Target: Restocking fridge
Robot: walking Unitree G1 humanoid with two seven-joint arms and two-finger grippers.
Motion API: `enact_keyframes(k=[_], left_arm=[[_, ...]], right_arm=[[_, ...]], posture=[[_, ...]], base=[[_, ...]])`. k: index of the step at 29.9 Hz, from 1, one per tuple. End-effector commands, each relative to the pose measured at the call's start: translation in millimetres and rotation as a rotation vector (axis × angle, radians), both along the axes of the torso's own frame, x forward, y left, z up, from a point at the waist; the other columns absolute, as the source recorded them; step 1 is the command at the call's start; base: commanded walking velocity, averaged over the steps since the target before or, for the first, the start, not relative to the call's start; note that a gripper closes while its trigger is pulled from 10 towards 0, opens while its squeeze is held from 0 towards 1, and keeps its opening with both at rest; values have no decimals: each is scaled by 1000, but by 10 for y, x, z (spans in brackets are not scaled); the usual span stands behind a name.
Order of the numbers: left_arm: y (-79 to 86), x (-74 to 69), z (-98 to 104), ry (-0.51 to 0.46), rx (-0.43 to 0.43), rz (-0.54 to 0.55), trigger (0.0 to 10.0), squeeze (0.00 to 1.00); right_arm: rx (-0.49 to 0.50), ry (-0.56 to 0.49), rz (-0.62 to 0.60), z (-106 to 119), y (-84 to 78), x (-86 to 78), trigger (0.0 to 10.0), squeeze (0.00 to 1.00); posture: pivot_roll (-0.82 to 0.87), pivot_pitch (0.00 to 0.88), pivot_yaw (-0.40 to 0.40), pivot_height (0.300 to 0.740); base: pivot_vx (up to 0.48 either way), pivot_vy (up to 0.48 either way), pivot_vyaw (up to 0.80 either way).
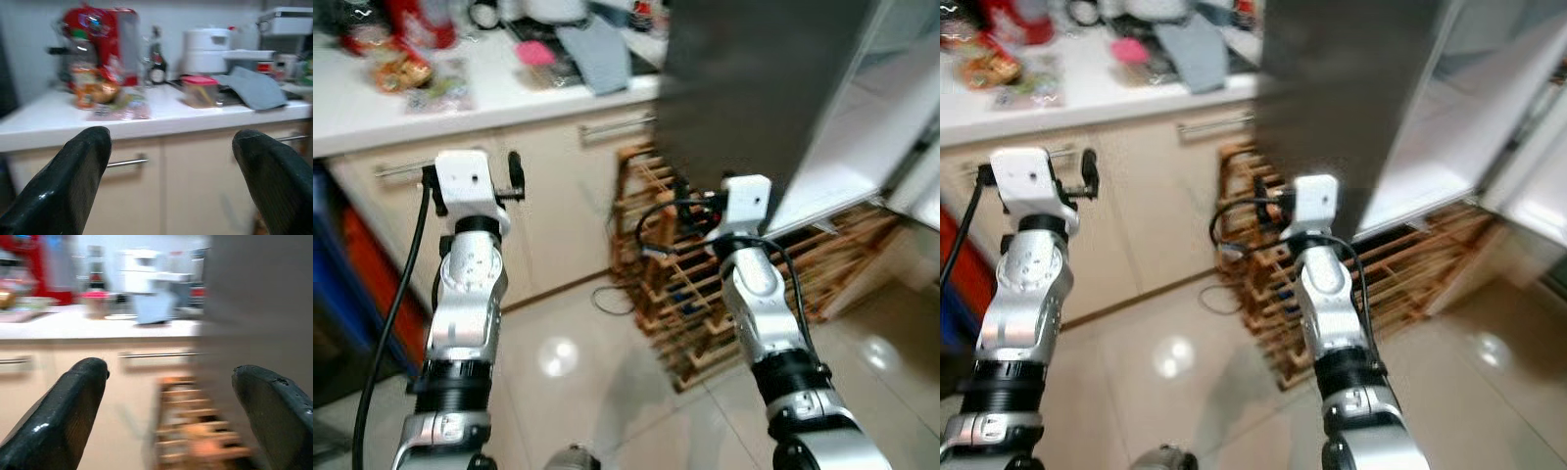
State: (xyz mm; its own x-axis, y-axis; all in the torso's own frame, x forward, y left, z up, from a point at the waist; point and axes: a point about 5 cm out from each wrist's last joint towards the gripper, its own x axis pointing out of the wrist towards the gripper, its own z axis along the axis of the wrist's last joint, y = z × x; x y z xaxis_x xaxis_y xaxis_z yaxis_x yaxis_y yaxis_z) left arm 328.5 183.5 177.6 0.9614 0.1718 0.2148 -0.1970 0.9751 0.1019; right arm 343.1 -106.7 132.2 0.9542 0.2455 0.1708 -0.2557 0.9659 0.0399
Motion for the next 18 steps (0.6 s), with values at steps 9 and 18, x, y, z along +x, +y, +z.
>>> enact_keyframes(k=[9,18], left_arm=[[-187,1,-145,68,1,-39,10000,0],[-255,19,-92,39,-20,-32,10000,0]], right_arm=[[1,69,60,-172,26,-90,10000,416],[-21,96,90,-209,-10,-103,10000,475]], posture=[[13,0,-30,740],[24,0,-55,740]], base=[[0,-382,561],[30,-289,547]])
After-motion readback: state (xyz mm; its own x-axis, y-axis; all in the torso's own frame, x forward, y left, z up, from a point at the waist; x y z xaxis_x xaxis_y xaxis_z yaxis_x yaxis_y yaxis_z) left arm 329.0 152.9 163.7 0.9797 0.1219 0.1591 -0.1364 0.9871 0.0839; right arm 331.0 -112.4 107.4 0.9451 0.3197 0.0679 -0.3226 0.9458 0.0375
